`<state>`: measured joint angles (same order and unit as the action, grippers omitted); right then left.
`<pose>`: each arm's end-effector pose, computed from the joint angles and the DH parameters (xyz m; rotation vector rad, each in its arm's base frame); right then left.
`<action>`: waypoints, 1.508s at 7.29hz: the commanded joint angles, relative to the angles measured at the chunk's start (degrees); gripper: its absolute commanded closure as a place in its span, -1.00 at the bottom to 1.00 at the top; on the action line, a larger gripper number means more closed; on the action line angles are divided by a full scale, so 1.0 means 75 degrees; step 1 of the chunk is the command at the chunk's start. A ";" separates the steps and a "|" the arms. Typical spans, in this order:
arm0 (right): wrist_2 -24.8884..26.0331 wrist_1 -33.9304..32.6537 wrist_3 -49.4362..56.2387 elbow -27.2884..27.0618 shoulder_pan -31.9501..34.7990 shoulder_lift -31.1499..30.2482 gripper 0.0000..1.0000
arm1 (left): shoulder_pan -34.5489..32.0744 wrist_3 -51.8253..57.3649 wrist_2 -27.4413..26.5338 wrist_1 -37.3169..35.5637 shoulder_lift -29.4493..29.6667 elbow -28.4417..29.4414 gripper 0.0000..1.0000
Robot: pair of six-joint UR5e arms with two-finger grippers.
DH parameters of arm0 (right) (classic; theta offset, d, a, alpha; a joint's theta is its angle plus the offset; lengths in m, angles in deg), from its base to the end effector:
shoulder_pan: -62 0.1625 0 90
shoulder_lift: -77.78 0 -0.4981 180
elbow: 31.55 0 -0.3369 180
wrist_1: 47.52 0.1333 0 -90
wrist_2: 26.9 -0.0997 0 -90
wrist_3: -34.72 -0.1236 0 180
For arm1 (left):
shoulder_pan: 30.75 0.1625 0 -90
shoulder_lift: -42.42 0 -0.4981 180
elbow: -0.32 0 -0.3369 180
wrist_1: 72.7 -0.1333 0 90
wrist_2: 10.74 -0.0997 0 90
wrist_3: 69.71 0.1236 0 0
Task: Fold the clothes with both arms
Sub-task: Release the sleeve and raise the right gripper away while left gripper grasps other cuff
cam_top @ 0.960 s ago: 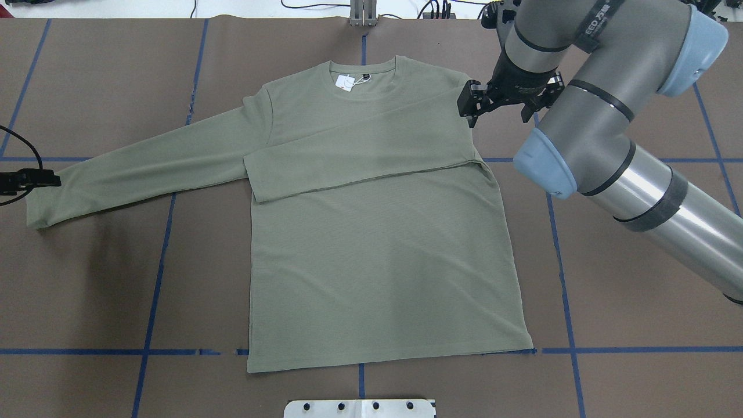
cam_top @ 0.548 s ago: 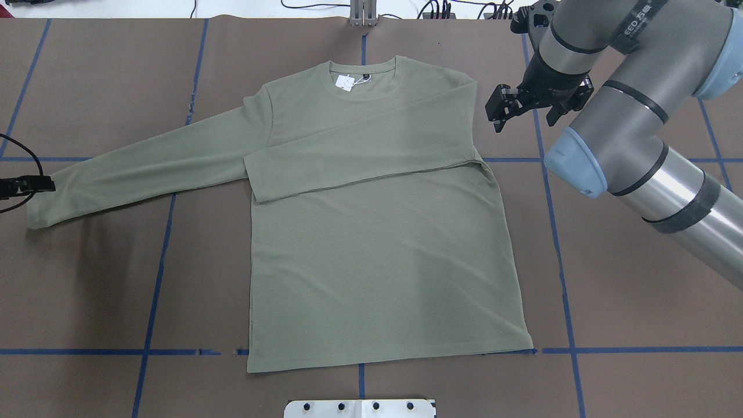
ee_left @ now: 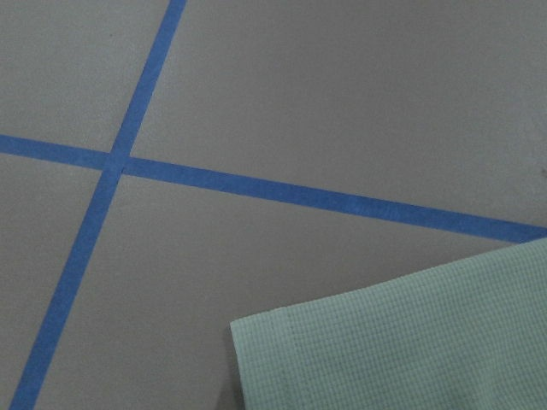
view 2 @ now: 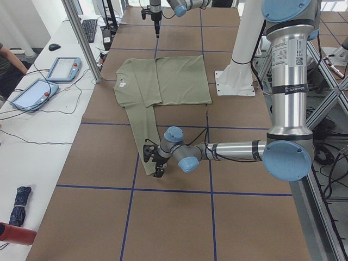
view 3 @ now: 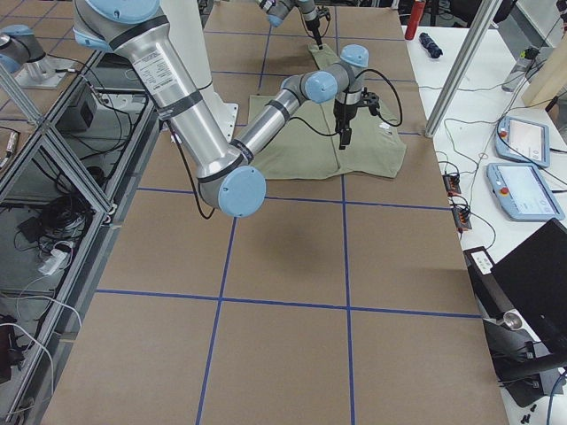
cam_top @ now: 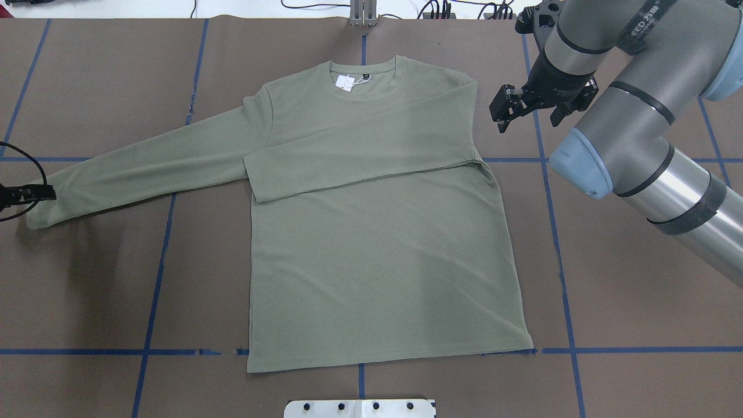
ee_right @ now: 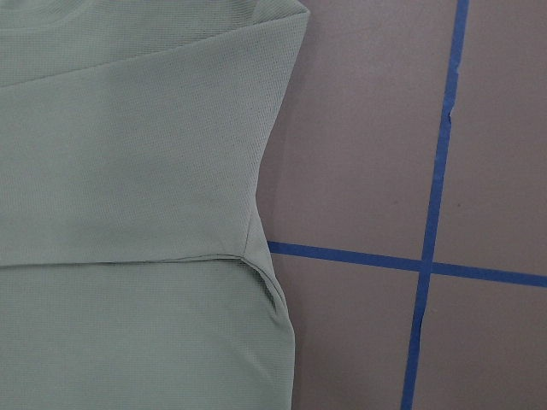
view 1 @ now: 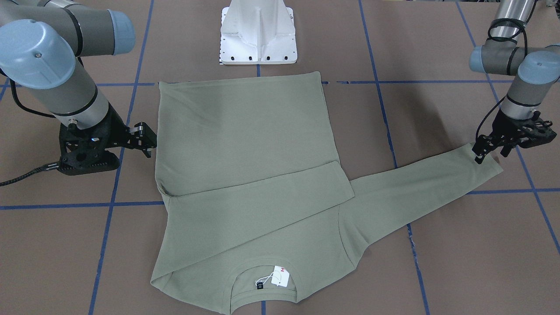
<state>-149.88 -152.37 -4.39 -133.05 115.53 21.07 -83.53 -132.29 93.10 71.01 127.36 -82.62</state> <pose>-0.3336 -0.5625 0.3816 0.0568 -0.7552 -0.1065 0.1834 -0.4129 0.7530 0.2900 0.7044 -0.3335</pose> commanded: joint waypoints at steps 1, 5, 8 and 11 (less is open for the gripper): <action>-0.0020 0.0000 0.0000 -0.0073 0.0011 -0.0009 -1.00 | 0.0005 0.0000 0.0031 0.0000 -0.0017 -0.0015 -0.79; 0.0003 0.0000 0.0000 -0.0120 -0.0001 -0.0009 -1.00 | 0.0005 -0.0105 0.0054 0.0000 -0.0029 -0.0027 -0.46; 0.0003 0.0000 0.0000 -0.0120 -0.0001 -0.0009 -1.00 | 0.0017 -0.0117 0.0077 0.0000 -0.0029 -0.0015 -0.40; 0.0015 0.0000 0.0000 -0.0178 0.0011 -0.0009 -1.00 | 0.0017 -0.0129 0.0066 -0.0012 -0.0029 -0.0026 0.30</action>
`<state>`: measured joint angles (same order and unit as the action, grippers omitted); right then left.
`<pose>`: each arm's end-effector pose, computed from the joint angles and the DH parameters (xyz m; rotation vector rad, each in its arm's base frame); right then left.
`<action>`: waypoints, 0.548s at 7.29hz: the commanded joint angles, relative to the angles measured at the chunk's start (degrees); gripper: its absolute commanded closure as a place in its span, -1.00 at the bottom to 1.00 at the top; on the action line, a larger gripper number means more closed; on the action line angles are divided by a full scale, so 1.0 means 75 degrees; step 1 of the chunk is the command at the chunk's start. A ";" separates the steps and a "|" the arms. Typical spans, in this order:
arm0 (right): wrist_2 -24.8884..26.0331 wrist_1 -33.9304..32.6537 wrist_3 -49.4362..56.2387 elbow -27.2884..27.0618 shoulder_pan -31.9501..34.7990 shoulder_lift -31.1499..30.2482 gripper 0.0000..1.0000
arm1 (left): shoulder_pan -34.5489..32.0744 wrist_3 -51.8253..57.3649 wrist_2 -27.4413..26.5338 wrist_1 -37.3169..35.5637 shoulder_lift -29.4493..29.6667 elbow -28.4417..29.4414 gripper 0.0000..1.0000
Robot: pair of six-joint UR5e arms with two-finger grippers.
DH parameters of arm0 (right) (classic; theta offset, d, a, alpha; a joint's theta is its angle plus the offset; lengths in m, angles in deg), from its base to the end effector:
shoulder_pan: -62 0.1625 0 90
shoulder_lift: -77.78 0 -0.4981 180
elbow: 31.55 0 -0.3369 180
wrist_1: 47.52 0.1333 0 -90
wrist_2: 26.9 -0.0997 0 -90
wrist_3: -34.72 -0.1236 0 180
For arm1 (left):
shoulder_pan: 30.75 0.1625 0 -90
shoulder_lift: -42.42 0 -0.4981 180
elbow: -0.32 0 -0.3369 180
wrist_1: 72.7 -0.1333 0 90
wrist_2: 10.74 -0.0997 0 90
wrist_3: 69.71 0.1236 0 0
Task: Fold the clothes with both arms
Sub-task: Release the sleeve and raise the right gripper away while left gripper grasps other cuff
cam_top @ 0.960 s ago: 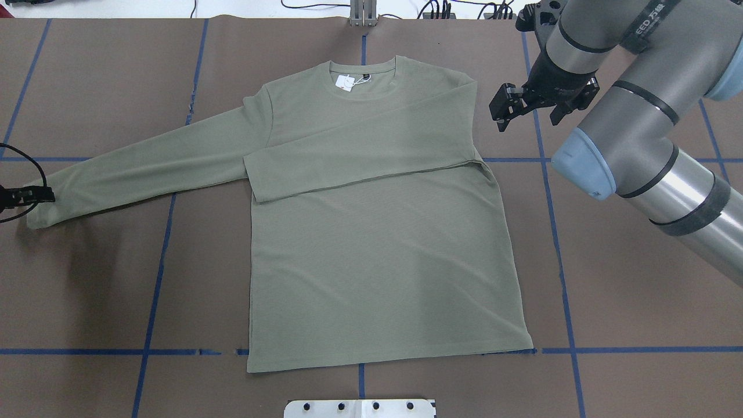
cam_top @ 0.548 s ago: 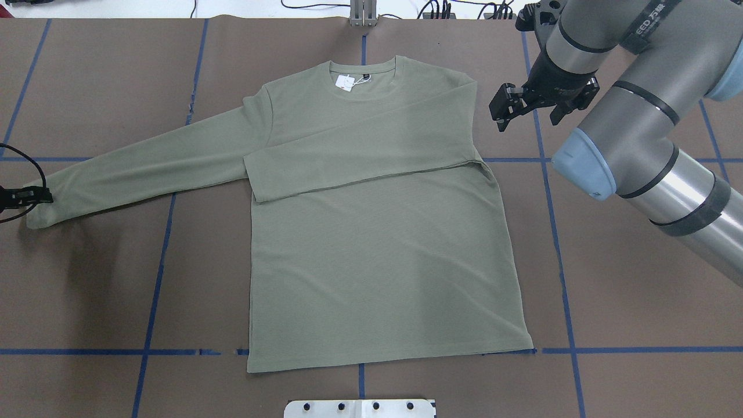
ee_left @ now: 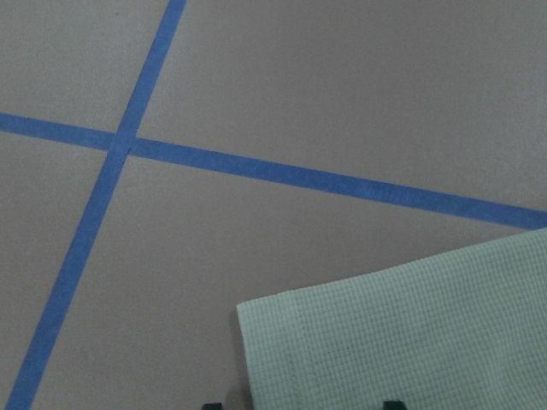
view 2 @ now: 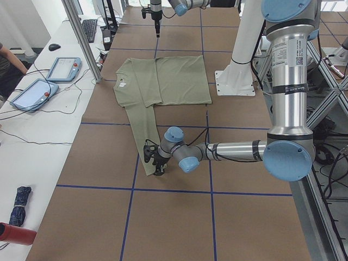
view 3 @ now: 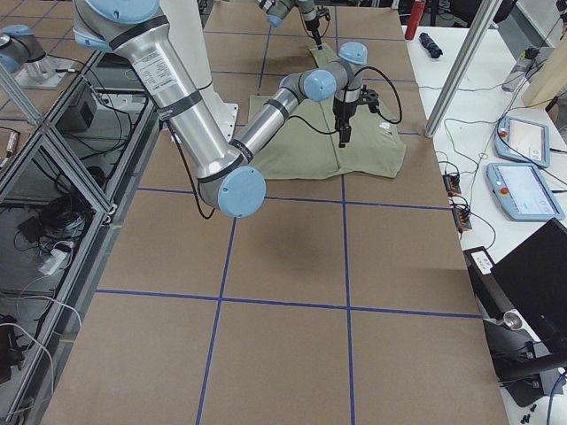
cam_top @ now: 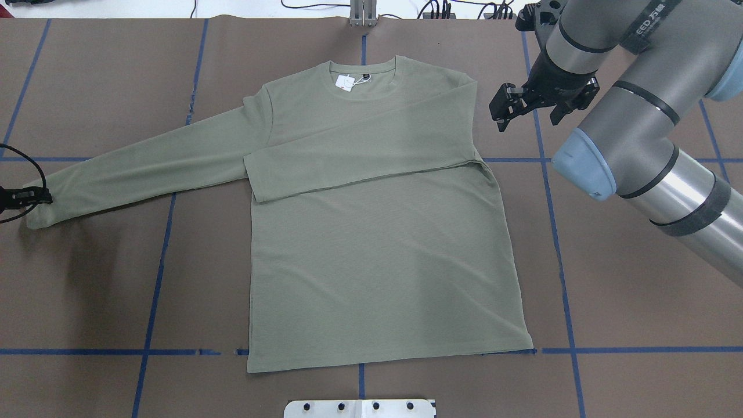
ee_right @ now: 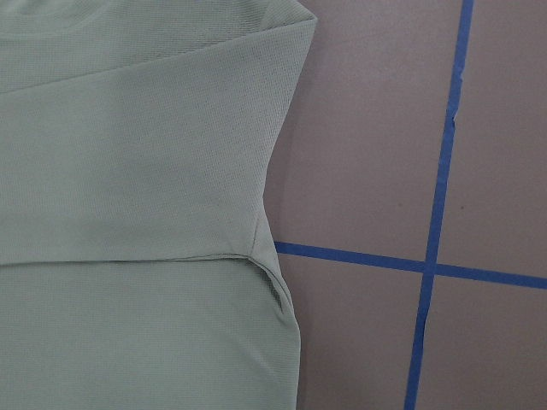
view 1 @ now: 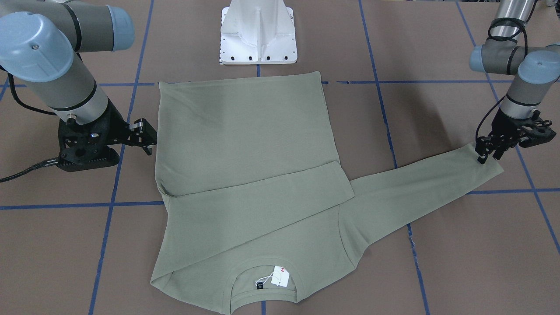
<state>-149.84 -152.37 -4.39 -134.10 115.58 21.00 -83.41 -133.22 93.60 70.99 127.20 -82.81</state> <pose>-0.3308 -0.5596 0.3756 0.0712 -0.7641 -0.1105 0.1841 -0.4107 0.7525 0.2771 0.7125 -0.3436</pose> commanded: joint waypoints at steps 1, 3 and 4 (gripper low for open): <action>0.0009 -0.0011 0.0000 -0.0050 0.0005 0.0000 -1.00 | 0.0001 -0.0004 -0.0002 -0.0009 -0.0006 -0.0014 0.55; 0.0009 -0.0012 -0.0024 -0.0085 0.0028 -0.0011 -1.00 | 0.0001 -0.0004 0.0033 -0.0009 -0.0006 -0.0049 0.83; -0.0003 -0.0012 -0.0012 -0.0097 0.0075 -0.0012 -1.00 | 0.0001 -0.0085 0.0057 -0.0009 -0.0006 -0.0130 1.00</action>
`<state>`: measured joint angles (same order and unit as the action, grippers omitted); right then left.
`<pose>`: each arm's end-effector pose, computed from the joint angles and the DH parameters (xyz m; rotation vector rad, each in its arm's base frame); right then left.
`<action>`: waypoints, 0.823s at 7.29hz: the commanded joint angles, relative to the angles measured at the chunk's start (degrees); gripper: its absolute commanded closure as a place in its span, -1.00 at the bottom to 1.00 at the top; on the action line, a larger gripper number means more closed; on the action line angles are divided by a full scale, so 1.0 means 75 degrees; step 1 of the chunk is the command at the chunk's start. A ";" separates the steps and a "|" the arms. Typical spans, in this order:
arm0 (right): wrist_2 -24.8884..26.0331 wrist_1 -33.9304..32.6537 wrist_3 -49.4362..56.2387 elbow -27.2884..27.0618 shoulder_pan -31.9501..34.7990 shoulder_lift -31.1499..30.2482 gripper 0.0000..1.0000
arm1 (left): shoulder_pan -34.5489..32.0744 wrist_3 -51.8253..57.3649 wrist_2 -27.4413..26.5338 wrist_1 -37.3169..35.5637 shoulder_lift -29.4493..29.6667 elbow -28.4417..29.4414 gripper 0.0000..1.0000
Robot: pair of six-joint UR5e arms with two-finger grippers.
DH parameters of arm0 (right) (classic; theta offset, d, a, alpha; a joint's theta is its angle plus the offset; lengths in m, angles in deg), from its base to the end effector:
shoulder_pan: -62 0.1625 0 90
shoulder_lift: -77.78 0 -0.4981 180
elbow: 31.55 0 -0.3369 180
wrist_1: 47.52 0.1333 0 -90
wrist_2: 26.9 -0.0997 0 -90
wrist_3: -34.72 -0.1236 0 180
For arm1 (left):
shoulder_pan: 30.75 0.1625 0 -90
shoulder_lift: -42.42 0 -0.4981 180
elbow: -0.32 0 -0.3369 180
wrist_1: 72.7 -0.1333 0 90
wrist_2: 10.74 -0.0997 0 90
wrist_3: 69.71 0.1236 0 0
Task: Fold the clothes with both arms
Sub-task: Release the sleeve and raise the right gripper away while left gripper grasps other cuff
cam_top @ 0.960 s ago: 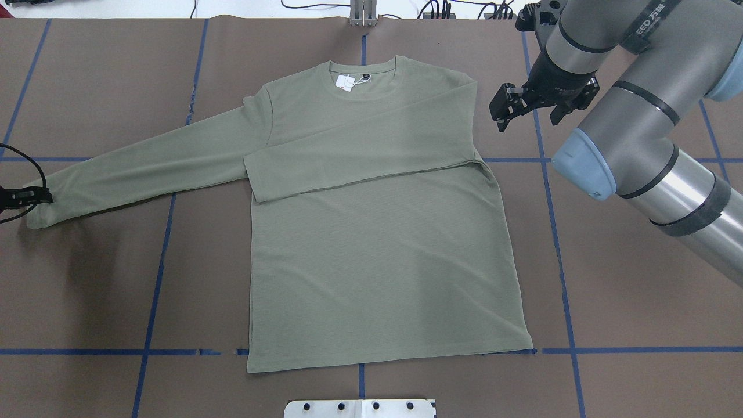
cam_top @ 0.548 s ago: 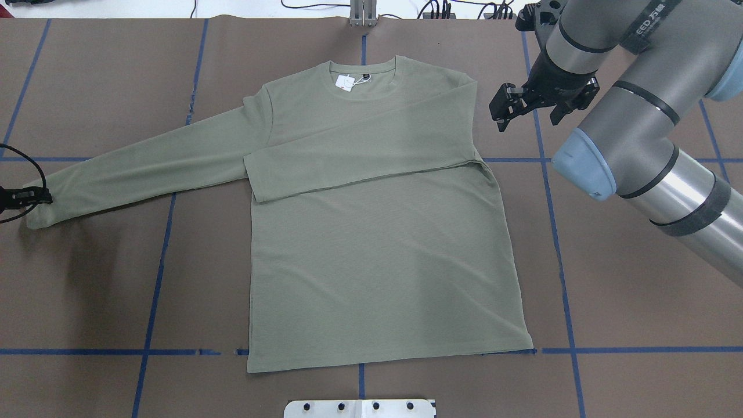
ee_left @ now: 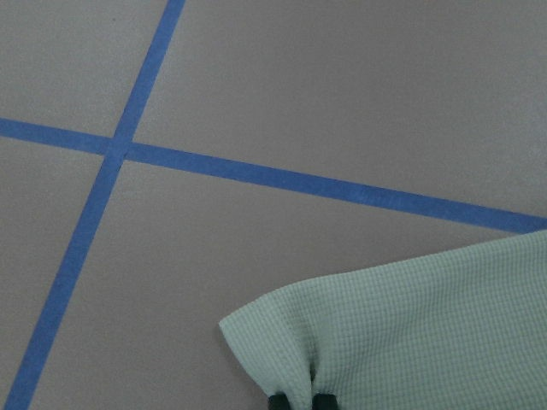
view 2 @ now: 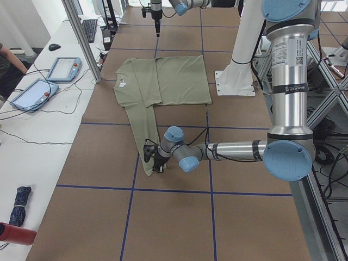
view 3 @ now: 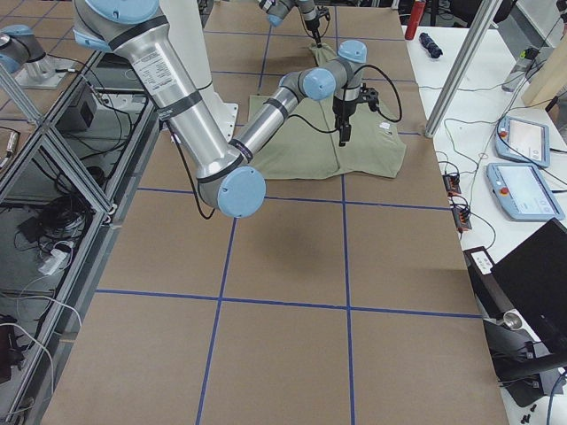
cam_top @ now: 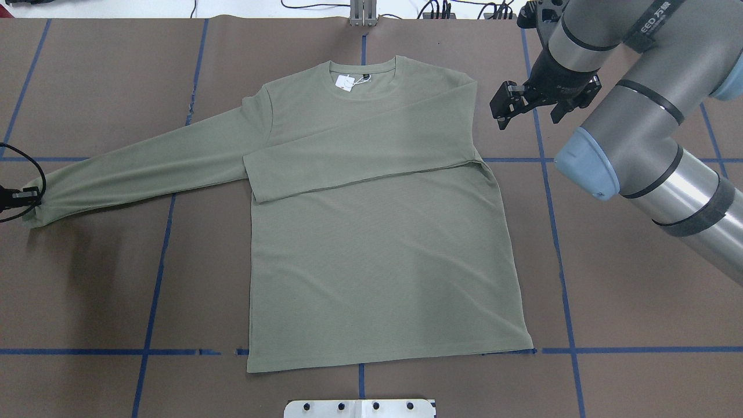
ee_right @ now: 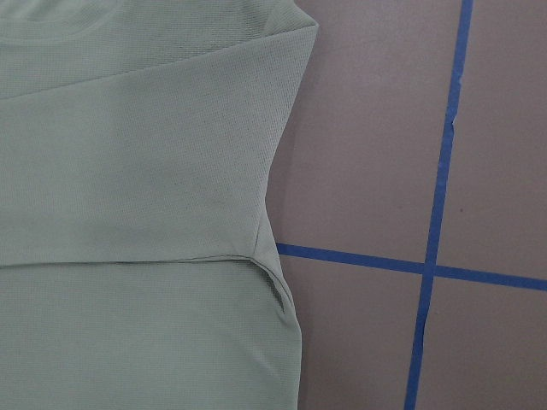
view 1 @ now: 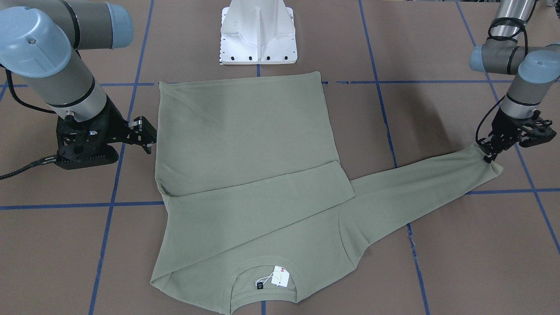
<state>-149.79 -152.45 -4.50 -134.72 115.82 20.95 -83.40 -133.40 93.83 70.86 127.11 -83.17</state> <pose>-0.3269 -0.5591 0.3723 0.0795 -0.7681 -0.1069 0.1843 -0.4099 0.7504 0.2745 0.7171 -0.3445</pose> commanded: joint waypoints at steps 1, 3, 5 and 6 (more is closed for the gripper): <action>-0.0021 -0.0001 0.0003 -0.0014 0.0078 -0.0028 -1.00 | -0.0011 -0.0074 0.0236 -0.0073 0.0005 -0.0338 1.00; -0.0033 -0.0001 0.0003 -0.0119 0.0079 -0.0225 -1.00 | 0.0000 -0.0074 0.0472 -0.1693 0.0167 -0.1587 1.00; -0.0056 -0.0001 0.0003 -0.0376 0.0160 -0.0693 -1.00 | 0.0024 -0.0074 0.0554 -0.4233 0.1695 -0.2365 1.00; -0.0068 -0.0001 0.0003 -0.0610 0.0242 -0.0951 -1.00 | 0.0024 -0.0074 0.0566 -0.5290 0.2748 -0.2344 1.00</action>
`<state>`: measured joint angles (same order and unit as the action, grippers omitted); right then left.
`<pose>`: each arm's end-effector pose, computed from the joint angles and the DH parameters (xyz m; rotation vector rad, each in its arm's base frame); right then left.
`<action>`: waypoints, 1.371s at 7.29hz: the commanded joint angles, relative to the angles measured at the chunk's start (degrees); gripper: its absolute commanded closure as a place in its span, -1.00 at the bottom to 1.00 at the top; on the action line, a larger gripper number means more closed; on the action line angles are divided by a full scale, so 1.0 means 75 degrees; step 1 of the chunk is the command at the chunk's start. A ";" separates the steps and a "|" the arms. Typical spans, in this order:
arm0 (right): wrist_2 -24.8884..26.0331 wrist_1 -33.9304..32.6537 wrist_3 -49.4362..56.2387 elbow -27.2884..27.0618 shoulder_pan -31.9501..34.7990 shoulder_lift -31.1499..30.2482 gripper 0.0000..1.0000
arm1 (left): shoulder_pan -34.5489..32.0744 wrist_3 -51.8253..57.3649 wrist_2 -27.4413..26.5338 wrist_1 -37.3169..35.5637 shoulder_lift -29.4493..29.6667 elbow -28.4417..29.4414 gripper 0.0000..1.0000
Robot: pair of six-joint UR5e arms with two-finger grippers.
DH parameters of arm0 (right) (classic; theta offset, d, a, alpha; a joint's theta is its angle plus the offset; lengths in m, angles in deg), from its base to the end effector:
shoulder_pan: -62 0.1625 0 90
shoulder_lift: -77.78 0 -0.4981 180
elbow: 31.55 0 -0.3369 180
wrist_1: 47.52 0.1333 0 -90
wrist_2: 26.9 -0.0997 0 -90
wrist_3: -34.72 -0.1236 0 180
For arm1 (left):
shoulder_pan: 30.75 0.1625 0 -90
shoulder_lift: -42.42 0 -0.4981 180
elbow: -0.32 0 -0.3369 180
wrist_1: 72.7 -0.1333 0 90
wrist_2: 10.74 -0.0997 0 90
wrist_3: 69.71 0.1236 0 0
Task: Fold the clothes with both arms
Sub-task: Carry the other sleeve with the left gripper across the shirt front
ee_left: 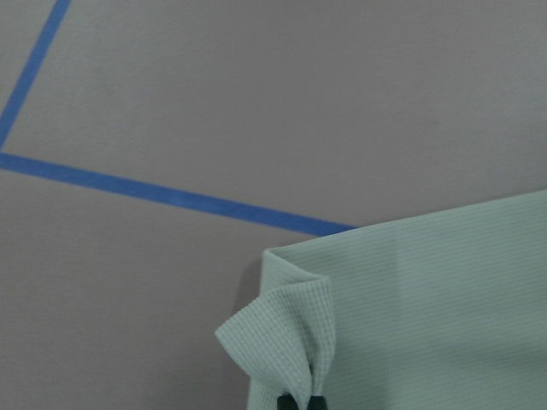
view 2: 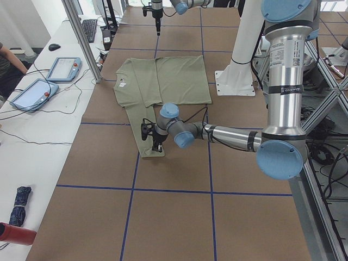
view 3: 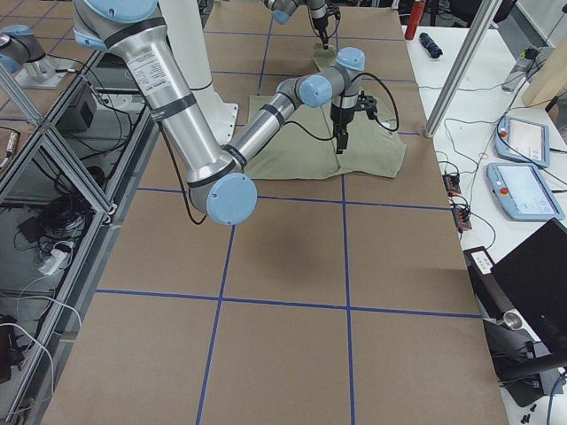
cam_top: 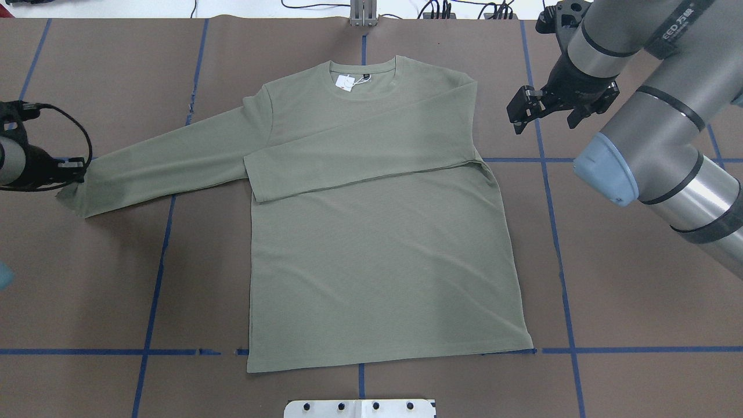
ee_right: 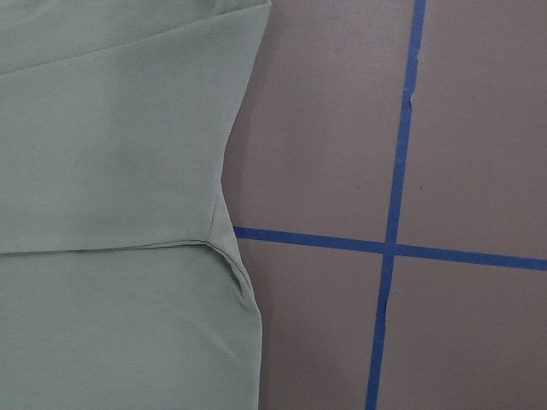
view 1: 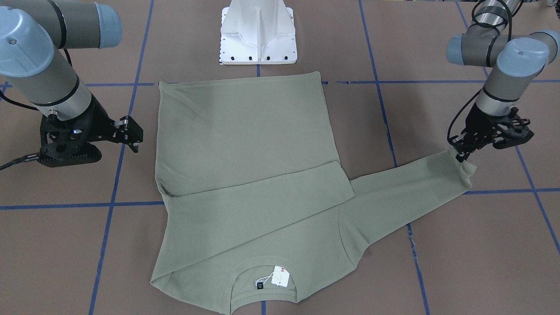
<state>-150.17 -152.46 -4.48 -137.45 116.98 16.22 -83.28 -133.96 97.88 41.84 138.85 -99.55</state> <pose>-0.2997 -0.5419 0.4061 0.0550 -0.7530 -0.0795 0.2487 -0.4787 0.5863 0.2055 0.7474 -0.3281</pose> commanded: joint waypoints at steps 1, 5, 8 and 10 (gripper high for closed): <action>-0.0017 0.0000 -0.0012 -0.0480 0.0122 -0.0614 -1.00 | 0.0042 -0.0012 0.0038 -0.2302 0.2098 -0.0056 1.00; -0.0005 0.0374 -0.0012 -0.0799 0.0287 -0.1365 -1.00 | 0.0415 -0.1810 0.1325 -0.2546 0.4972 0.0915 1.00; -0.0333 0.0747 0.0035 -0.0798 0.0462 -0.1787 -1.00 | 0.1748 -0.3662 0.1257 -0.1766 0.6242 0.1595 1.00; -0.0357 0.0797 0.0035 -0.0763 0.0498 -0.1835 -1.00 | 0.2174 -0.4356 0.0977 -0.0605 0.6872 0.2855 1.00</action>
<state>-152.65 -146.91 -4.23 -143.31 120.51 2.85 -69.02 -162.89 106.45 32.36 186.83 -84.18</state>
